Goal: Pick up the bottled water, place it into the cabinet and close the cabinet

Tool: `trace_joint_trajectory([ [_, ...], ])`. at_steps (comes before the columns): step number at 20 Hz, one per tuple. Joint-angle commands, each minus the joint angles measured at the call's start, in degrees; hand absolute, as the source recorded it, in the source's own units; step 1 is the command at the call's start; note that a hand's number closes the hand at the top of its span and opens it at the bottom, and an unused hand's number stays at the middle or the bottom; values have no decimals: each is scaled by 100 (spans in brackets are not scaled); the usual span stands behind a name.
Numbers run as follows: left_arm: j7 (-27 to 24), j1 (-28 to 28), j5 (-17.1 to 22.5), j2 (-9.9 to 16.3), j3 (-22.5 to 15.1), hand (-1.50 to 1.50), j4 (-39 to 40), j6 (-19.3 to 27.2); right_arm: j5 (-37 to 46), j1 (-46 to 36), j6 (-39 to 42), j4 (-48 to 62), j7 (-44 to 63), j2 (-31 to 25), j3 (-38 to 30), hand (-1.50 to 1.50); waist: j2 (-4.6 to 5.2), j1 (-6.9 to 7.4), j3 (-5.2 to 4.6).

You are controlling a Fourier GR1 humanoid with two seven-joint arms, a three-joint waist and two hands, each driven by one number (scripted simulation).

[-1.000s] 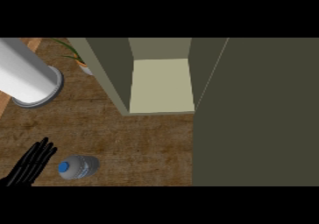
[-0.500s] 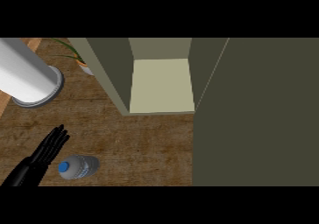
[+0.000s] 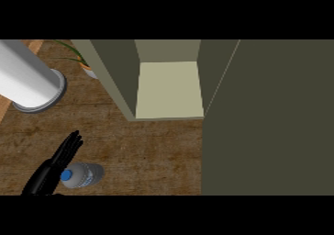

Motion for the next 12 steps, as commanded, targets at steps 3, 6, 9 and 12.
trace_joint_trajectory([
  [3, -507, -686, 261, 8, 287, -150, 1248, -437, -907, 334, -218, -1227, 467, -37, -27, -150, 14, 15, -4],
  [6, -1011, -584, 28, -220, 73, -150, 1684, -490, -1032, 531, -31, -1148, 284, -145, -211, -150, 7, 24, -2],
  [9, -1368, -823, -45, -247, 1, -150, 2159, -768, -1037, 590, -20, -1053, 142, -97, -223, -150, 8, 5, -3],
  [12, -1650, -978, -115, -98, 12, -150, 2534, -972, -830, 717, -41, -1221, 188, -13, -60, -150, 2, 20, -1],
])
